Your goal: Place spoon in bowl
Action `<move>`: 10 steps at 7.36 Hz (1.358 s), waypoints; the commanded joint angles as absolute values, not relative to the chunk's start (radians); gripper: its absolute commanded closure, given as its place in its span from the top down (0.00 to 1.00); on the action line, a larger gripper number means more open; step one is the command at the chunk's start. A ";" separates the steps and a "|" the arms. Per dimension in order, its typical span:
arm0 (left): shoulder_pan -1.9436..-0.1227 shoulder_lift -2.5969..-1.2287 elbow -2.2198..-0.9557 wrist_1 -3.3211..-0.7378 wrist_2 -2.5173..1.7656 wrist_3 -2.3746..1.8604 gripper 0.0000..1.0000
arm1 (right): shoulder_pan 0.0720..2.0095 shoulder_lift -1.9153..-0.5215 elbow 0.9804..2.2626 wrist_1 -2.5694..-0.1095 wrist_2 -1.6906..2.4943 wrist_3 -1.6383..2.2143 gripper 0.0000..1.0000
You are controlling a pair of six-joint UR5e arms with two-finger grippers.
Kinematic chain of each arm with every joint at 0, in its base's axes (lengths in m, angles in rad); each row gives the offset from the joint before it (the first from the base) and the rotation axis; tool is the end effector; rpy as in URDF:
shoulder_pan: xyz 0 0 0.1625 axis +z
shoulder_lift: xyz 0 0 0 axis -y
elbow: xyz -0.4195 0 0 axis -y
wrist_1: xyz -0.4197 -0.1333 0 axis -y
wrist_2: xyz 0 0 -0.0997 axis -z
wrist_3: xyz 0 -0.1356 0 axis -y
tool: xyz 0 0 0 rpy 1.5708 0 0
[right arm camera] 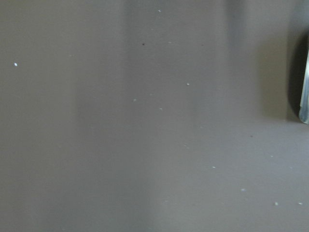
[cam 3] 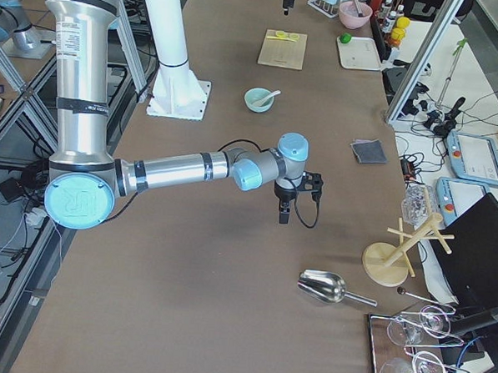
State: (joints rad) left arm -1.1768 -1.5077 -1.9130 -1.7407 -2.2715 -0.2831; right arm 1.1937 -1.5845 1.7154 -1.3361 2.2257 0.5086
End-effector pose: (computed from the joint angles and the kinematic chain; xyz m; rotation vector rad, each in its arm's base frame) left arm 0.1541 -0.4902 0.5156 0.1776 0.7941 0.2620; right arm -0.1524 -0.5225 0.5920 0.0409 -0.7356 0.0058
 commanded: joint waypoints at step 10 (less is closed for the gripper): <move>-1.463 -1.408 -1.819 -1.738 -2.342 0.012 0.98 | 1.419 -1.629 1.594 -1.298 2.353 0.109 1.00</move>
